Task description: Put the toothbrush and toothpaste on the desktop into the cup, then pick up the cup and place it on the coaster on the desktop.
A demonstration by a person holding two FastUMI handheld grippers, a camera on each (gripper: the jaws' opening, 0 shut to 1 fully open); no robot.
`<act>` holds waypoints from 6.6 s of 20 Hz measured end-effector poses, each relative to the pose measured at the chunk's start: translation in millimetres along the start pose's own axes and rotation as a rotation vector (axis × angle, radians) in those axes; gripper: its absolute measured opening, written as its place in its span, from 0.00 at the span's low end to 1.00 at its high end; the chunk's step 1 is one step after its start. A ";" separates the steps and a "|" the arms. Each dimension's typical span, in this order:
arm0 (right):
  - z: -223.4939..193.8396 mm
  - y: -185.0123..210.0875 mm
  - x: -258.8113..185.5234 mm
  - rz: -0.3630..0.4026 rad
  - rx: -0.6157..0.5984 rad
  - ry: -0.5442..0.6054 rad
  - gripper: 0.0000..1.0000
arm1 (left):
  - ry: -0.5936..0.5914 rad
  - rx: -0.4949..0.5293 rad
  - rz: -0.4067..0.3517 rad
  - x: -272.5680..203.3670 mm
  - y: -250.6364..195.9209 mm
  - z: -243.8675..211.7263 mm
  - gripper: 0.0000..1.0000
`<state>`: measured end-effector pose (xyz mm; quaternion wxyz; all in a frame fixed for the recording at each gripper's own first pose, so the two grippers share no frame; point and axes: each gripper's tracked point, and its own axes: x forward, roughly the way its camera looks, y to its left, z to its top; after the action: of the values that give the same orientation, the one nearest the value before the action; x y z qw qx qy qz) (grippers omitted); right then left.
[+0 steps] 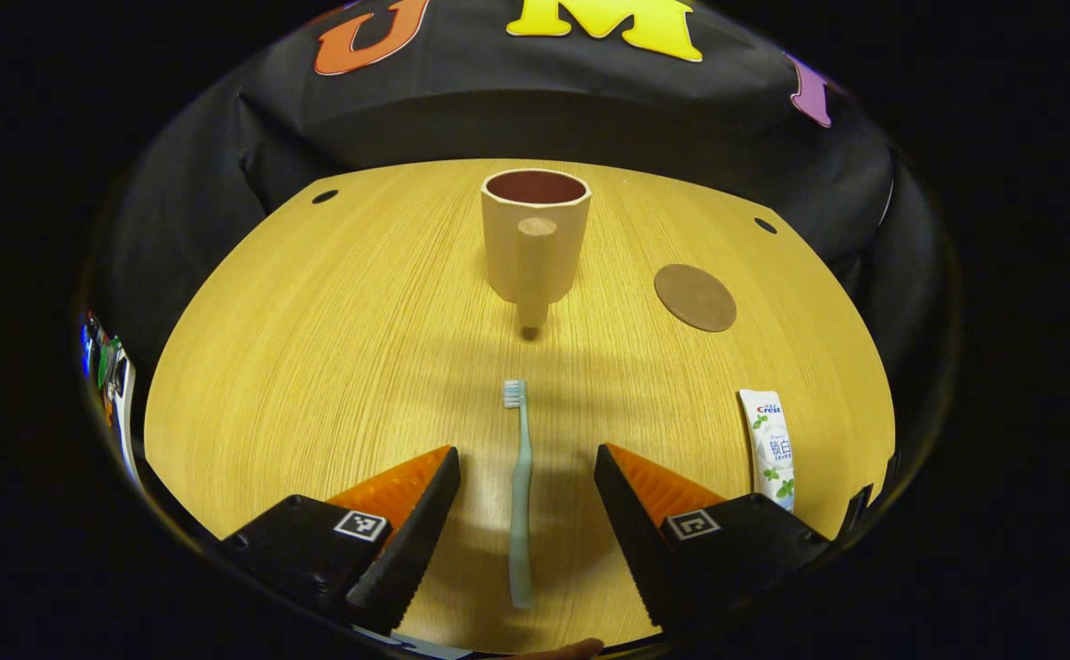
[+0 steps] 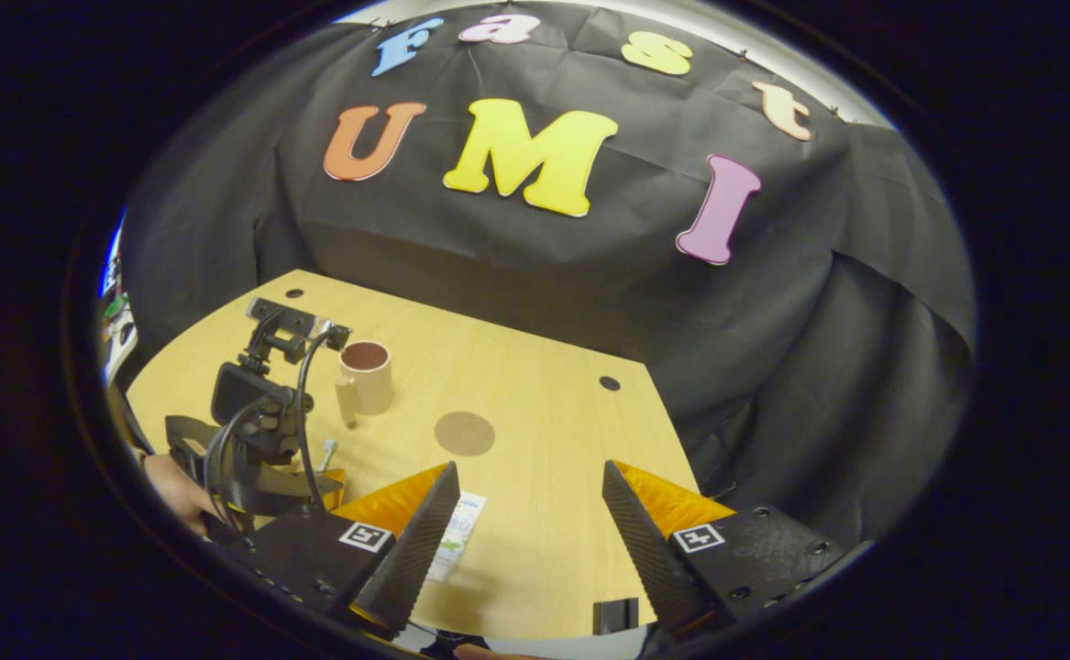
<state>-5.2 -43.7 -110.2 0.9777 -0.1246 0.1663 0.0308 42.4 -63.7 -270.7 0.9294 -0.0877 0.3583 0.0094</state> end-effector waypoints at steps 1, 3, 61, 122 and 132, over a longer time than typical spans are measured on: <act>-1.5 1.0 -0.4 0.002 -0.010 0.003 0.95 | 0.014 -0.011 0.001 1.4 -0.1 -2.2 0.91; -2.5 1.5 0.2 0.005 -0.017 0.004 0.95 | 0.024 -0.021 -0.001 4.5 -0.6 -5.7 0.81; -180.1 100.3 112.3 0.250 0.306 0.719 0.41 | -0.596 -0.082 0.026 -230.5 61.4 181.2 0.06; -58.5 -14.2 60.7 0.125 0.376 0.244 0.37 | -0.610 0.028 -0.170 -48.1 -5.9 272.6 0.48; 31.9 95.0 128.3 0.415 0.185 0.150 0.37 | -0.715 -0.038 -0.056 -145.4 57.8 259.2 0.98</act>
<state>116.2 58.6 -145.9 0.9426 0.0003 0.2625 0.2066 102.0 43.8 6.0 0.9941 -0.1058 0.0074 0.0205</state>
